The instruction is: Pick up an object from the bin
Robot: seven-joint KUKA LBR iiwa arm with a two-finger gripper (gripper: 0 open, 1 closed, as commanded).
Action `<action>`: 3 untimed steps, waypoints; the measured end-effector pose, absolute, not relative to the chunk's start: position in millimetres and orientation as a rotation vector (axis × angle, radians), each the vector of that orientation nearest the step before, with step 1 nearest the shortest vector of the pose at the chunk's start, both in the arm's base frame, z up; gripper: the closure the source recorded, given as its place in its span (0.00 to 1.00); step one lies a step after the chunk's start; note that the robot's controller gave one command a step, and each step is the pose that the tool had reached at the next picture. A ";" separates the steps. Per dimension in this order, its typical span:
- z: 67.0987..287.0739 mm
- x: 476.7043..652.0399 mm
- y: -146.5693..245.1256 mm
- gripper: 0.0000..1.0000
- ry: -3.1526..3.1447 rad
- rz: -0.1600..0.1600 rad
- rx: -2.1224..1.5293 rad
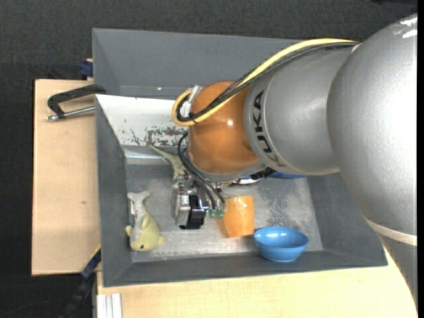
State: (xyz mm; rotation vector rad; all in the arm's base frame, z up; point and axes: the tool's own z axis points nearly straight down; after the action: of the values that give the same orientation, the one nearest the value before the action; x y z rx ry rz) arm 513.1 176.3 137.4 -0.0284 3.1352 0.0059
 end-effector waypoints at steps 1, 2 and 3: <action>145.9 514.4 177.1 1.00 3.136 0.006 -0.029; 159.5 515.8 177.9 1.00 3.135 0.006 -0.030; 175.3 517.3 178.6 1.00 3.135 0.006 -0.030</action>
Offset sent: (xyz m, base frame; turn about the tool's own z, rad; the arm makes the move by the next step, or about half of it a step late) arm 0.0000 0.0000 0.0072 0.0000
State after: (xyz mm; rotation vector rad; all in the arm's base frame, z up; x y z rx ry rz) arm 517.3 178.6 175.3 -0.0302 3.1350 0.0060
